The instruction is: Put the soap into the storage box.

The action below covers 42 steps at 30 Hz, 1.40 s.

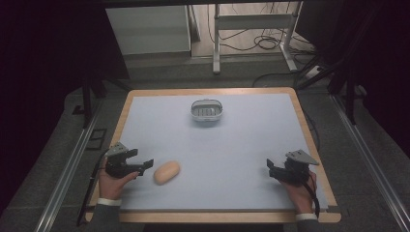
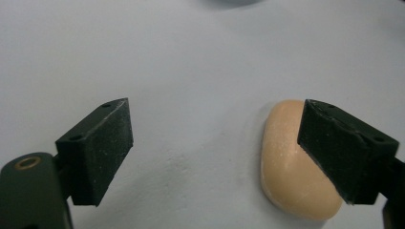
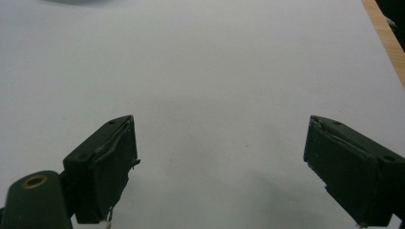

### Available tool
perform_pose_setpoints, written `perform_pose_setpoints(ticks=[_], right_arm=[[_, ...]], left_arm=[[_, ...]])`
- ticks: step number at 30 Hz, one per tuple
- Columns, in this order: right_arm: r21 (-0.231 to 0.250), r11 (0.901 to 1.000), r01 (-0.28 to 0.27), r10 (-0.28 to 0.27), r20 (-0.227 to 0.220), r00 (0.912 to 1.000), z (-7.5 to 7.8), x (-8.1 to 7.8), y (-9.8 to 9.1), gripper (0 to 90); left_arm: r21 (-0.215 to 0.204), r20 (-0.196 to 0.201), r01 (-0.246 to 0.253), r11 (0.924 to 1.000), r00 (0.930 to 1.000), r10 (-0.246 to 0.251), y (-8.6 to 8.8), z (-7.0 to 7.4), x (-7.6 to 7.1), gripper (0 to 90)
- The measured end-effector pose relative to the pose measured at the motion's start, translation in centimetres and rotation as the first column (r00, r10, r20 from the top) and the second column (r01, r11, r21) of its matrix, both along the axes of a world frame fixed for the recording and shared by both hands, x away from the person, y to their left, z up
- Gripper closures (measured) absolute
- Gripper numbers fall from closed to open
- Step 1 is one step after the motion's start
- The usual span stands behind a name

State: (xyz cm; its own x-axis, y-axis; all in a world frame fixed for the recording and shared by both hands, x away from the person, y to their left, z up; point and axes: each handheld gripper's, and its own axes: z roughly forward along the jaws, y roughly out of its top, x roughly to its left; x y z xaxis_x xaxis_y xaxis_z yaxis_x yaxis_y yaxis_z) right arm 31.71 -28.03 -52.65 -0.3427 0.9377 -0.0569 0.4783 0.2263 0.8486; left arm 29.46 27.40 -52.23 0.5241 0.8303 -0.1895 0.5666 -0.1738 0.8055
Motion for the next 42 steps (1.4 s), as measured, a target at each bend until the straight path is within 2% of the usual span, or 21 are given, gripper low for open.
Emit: perform_pose_setpoints(ticks=[4, 9, 13, 19, 22, 25, 30, 32, 36, 39, 42], right_arm=[[0.023, 0.9997, 0.0, -0.001, 0.013, 0.9999, 0.0, -0.1, -0.2, 12.5], [0.024, 0.9997, 0.001, -0.002, 0.026, 0.9996, 0.0, -0.3, -0.3, 13.1], [0.013, 0.9999, -0.002, 0.002, 0.015, 0.9999, 0.0, -0.2, -0.2, 13.1], [0.035, 0.9994, -0.001, 0.0, 0.019, 0.9998, 0.1, -0.2, -0.4, 13.1], [0.028, 0.9996, -0.002, 0.002, 0.023, 0.9997, 0.0, -0.2, -0.3, 13.1], [0.021, 0.9997, -0.009, 0.008, 0.014, 0.9999, 0.0, -0.2, -0.2, 13.1], [0.042, 0.9991, -0.01, 0.009, 0.016, 0.9998, 0.1, -0.2, -0.4, 13.1], [0.04, 0.9992, -0.008, 0.008, 0.017, 0.9998, 0.0, -0.2, -0.4, 13.1], [0.02, 0.9998, -0.009, 0.009, 0.018, 0.9998, 0.0, -0.2, -0.2, 13.1], [0.012, 0.9999, -0.009, 0.009, 0.019, 0.9998, 0.0, -0.2, -0.1, 13.1], [0.026, 0.9997, -0.005, 0.004, 0.015, 0.9999, 0.0, -0.2, -0.3, 13.1]], left_arm=[[-0.01, 0.003, -0.008, 0.9999, 1.0, 0.008, 0.2, 0.2, 0.2, 13.6], [0.01, -0.011, -0.031, 0.9995, 0.9994, 0.032, 0.2, 0.0, 0.5, 15.7], [0.016, -0.003, -0.03, 0.9994, 0.9996, 0.03, 0.2, 0.1, 0.6, 17.3], [0.026, -0.005, -0.026, 0.9993, 0.9996, 0.026, 0.2, 0.6, 0.3, 18.5], [0.07, -0.017, -0.028, 0.9971, 0.9994, 0.03, 0.2, 1.0, 0.3, 19.0], [0.076, -0.026, -0.031, 0.9966, 0.9991, 0.033, 0.2, 1.2, 0.2, 19.1], [0.104, -0.056, 0.007, 0.9945, 0.9984, -0.001, -0.6, 2.4, 0.4, 18.9], [0.12, -0.074, 0.034, 0.9922, 0.9969, -0.025, -0.9, 2.8, 0.6, 18.0], [0.148, -0.089, 0.046, 0.9879, 0.9955, -0.033, -1.3, 3.6, 0.9, 18.0], [0.15, -0.085, 0.056, 0.9871, 0.9954, -0.044, -1.4, 4.0, 0.9, 18.1], [0.155, -0.055, 0.067, 0.9857, 0.9967, -0.059, -1.6, 4.7, 0.8, 18.6]])
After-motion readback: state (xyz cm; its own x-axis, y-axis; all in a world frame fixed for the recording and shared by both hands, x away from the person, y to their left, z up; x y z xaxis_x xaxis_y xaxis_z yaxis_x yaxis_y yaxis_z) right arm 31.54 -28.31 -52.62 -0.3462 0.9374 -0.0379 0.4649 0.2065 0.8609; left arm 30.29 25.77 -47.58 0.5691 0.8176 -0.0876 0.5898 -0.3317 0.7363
